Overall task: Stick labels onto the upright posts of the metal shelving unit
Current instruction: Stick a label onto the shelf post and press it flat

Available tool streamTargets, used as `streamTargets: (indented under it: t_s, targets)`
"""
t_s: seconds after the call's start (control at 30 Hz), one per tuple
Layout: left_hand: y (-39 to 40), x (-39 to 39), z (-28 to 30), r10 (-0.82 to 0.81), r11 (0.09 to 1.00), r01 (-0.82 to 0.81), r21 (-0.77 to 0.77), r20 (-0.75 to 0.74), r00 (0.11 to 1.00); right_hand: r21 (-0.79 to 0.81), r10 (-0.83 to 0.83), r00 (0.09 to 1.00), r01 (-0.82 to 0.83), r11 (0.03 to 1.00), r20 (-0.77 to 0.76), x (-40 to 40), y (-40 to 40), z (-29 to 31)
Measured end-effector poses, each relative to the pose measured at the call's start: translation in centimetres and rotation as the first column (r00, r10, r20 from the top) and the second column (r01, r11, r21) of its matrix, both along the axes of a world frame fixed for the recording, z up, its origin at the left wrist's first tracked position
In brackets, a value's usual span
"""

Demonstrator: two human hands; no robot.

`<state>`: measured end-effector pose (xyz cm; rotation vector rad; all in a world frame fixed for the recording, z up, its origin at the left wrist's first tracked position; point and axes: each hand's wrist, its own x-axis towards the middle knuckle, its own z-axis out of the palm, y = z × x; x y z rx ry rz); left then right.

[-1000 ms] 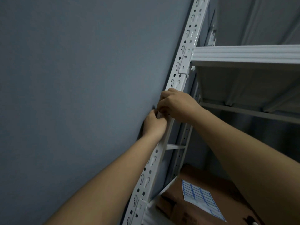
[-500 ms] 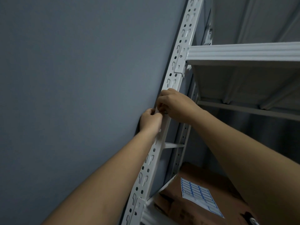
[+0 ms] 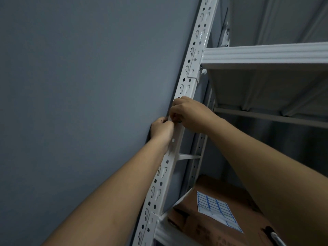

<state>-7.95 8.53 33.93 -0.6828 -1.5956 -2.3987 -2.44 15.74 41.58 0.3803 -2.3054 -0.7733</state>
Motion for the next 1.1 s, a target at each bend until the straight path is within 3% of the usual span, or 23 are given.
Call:
streamTargets:
  t_s: [0.43,0.73,1.1]
  targets:
    - [0.3,-0.5,-0.4,-0.021,1.0,0.02,-0.023,-0.046,0.999,-0.081,0.017,1.0,-0.017,0.997,0.004,0.6,0.4,0.7]
    - [0.2,0.0,-0.6,-0.025,1.0,0.025,-0.002,-0.058,0.998,-0.029,-0.05,0.999,0.05,0.998,-0.005,1.5,0.4,0.4]
    - [0.4,-0.7,-0.7,-0.026,0.999,0.024,-0.026,-0.094,0.995,-0.098,-0.097,0.995,0.097,0.99,0.002,2.3,0.5,0.2]
